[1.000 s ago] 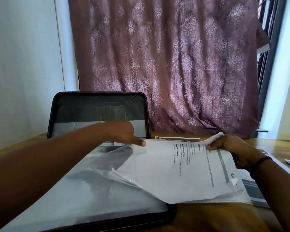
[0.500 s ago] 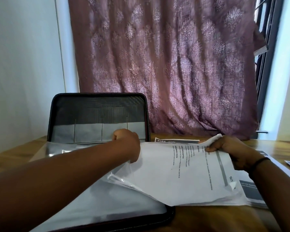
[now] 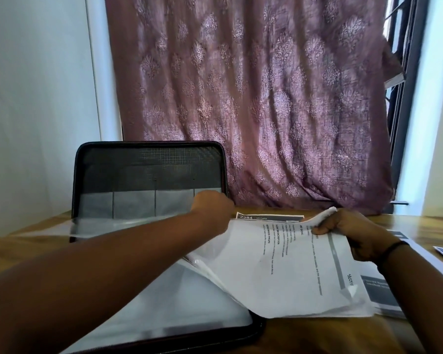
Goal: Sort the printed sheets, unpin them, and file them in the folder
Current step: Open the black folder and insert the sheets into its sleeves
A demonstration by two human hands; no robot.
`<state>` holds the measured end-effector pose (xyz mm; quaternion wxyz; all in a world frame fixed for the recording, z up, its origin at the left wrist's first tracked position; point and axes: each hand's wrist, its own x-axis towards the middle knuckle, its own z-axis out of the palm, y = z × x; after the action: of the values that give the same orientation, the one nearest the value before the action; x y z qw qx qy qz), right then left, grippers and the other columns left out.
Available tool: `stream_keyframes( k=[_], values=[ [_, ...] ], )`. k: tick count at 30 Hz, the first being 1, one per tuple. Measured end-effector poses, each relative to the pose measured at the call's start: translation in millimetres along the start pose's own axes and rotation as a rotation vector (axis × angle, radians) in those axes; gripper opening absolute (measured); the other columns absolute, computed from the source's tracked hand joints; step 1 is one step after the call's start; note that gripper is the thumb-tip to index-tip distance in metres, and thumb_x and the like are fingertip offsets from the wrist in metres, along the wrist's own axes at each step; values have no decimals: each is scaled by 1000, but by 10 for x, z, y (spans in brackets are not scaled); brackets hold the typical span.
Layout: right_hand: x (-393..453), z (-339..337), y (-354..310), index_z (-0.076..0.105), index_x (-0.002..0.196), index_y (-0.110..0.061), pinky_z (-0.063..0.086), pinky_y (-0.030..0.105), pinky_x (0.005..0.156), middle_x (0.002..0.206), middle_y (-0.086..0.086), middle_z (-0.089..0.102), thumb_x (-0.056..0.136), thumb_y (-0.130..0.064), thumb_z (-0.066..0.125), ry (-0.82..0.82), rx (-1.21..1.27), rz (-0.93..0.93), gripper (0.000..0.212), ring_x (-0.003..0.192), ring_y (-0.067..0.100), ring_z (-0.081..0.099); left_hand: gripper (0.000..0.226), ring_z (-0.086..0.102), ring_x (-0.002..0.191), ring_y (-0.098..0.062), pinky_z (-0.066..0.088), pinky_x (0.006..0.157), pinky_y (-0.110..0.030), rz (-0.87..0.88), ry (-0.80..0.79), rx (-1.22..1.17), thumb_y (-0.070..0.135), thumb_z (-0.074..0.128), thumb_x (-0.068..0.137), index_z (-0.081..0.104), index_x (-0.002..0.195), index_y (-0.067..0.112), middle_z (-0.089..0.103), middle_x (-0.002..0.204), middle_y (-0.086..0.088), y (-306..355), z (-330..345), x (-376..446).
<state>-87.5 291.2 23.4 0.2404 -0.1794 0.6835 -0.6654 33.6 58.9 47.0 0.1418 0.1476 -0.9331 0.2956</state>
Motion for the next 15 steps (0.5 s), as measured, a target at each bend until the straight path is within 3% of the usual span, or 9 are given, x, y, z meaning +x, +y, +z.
stream_keyframes(
  k=[2,4,6,8,11,15],
  values=[
    [-2,0,10,60,110,18,60,39,56,99,33,68,82,15,45,-12,25,9,32,65,37,71,20,63,94,-23,44,66,-29,-30,1,-126,20,52,88,63,104,17,62,96,-2,-64,-42,11],
    [-15,6,22,60,111,17,60,41,55,99,32,68,82,12,47,-38,75,34,32,66,37,71,12,63,90,-24,45,68,-28,-67,-35,-271,23,51,84,61,91,18,61,92,-1,-142,-75,22],
    [-13,21,46,62,111,13,60,45,59,104,30,68,83,4,53,-67,110,49,31,72,37,72,14,61,73,-19,44,60,-25,-73,-132,-440,25,54,82,53,71,17,59,78,3,-237,-53,46],
    [-7,53,76,63,113,9,60,50,64,110,29,67,86,-1,56,-86,128,50,29,79,37,72,20,58,60,-14,42,53,-22,-46,-279,-653,28,59,82,56,65,18,62,69,4,-329,-21,59],
    [34,97,123,60,119,7,55,56,74,114,29,66,89,-1,56,-80,129,37,31,97,41,67,27,56,70,-14,43,63,-24,39,-410,-743,35,62,88,68,85,9,63,77,2,-456,-8,-7],
    [75,90,149,56,125,7,51,60,81,119,28,63,91,-1,53,-73,113,61,35,110,45,60,48,52,77,-13,40,67,-26,105,-438,-602,60,57,85,62,96,14,59,86,3,-591,16,-344]
  ],
)
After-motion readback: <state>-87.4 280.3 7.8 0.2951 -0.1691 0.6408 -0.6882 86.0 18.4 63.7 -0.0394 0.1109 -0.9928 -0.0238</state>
